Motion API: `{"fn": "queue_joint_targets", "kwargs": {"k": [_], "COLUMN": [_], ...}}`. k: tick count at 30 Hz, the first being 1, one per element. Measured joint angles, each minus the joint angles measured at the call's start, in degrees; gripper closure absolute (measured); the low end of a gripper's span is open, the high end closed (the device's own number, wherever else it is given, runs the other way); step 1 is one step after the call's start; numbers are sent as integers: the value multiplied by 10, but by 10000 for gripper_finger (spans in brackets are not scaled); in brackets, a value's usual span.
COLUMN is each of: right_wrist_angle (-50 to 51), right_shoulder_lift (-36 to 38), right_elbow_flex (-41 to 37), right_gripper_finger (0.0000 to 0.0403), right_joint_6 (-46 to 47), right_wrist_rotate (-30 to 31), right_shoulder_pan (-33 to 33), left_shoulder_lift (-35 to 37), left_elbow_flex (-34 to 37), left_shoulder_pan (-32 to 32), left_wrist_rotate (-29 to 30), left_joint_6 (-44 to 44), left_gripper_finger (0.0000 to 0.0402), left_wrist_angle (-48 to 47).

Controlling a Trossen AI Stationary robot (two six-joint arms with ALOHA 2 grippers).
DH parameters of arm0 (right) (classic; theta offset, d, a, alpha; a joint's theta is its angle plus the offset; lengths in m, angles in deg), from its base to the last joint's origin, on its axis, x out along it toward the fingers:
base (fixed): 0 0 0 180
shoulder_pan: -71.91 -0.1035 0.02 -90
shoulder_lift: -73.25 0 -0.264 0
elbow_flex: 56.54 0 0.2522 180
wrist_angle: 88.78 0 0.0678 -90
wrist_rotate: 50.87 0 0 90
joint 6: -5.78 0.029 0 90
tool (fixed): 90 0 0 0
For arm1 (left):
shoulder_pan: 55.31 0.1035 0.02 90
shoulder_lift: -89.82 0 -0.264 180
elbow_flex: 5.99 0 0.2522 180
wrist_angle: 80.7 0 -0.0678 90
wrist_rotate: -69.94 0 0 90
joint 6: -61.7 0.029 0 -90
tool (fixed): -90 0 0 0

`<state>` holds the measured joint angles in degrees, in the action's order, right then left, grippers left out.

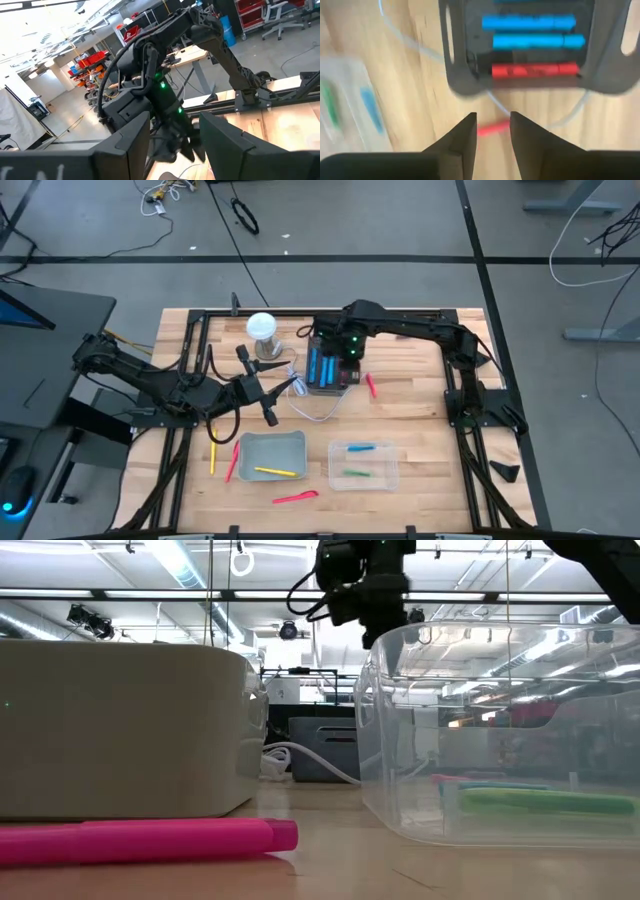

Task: Pick & Place Markers
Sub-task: Put the purple pen into the transparent bin

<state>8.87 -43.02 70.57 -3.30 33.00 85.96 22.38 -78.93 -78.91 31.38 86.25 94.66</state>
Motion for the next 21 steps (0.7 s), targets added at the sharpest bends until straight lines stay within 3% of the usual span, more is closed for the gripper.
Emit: {"fn": "queue_joint_targets", "kwargs": {"k": [3,13,21], "right_wrist_angle": [35,-9,-6], "right_shoulder_lift": [1,46,110], "right_elbow_flex": [7,1,-13], "right_gripper_finger": [285,264,222], "right_joint_6": [-44,-86,-144], "right_wrist_rotate": [13,6,8], "right_shoulder_pan": [-4,-9,56], "left_shoulder_lift": [0,0,0], "left_elbow_flex": [0,0,0], "left_shoulder_pan": [0,0,0], "left_wrist_rotate": [0,0,3], "left_joint_6": [0,0,1], "left_gripper_finger": [223,222,222], "left_wrist_angle": [0,0,0]}}
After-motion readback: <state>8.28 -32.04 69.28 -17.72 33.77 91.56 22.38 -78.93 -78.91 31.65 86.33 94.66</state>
